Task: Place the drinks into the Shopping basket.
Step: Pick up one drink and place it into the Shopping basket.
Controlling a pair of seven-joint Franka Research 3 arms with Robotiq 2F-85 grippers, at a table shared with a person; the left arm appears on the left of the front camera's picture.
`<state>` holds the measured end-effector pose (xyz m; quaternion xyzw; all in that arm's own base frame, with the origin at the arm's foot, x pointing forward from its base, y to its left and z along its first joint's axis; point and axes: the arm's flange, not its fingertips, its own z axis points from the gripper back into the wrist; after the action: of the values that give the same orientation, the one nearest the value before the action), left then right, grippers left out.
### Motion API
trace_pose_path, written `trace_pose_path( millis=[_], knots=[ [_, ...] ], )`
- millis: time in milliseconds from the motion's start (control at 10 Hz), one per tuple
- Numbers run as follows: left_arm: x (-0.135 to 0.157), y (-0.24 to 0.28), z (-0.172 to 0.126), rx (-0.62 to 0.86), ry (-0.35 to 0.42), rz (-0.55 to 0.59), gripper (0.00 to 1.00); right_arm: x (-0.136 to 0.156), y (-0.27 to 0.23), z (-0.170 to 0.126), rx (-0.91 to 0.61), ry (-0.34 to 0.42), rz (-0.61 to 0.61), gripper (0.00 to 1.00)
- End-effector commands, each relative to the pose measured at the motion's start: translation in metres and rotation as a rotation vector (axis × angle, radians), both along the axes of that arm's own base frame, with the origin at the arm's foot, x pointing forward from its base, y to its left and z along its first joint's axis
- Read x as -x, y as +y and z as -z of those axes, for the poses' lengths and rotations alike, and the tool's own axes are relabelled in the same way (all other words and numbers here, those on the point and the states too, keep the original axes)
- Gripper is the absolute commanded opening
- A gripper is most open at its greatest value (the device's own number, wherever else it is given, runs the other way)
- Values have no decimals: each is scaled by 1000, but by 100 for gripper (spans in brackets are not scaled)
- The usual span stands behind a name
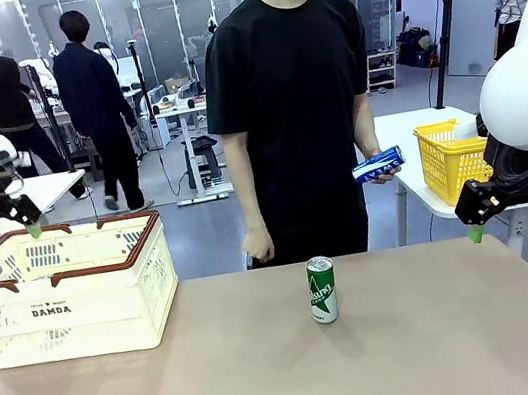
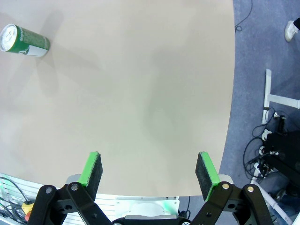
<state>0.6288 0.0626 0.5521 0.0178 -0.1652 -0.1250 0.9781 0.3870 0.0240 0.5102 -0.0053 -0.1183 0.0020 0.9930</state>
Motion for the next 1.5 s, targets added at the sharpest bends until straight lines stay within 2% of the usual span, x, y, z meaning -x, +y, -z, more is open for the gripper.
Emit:
trace_pose_path(
  millis=[0, 100, 200, 400, 500, 700, 900, 1000, 1400],
  knots=[
    [38, 6, -16, -8, -25, 184, 100, 0, -2, -1, 4, -1, -2, 100],
    [57, 12, -21, -48, 6, 269, 100, 0, -2, -1, 4, -1, -2, 100],
    [84, 20, -22, -76, 27, 417, 100, 0, -2, -1, 4, -1, -2, 100],
    [133, 35, -17, -180, 25, 616, 100, 0, -2, -1, 4, -1, -2, 100],
    [154, 41, -11, -163, 50, 777, 100, 0, -2, -1, 4, -1, -2, 100],
    [181, 49, 9, -196, 71, 939, 100, 0, -2, -1, 4, -1, -2, 100],
    [182, 58, 26, -194, 91, 935, 100, 0, -2, -1, 4, -1, -2, 100],
    [181, 51, 13, -175, 78, 924, 100, 0, -2, -1, 4, -1, -2, 100],
    [181, 51, 13, -175, 78, 924, 100, 0, -2, -1, 4, -1, -2, 100]
  ],
)
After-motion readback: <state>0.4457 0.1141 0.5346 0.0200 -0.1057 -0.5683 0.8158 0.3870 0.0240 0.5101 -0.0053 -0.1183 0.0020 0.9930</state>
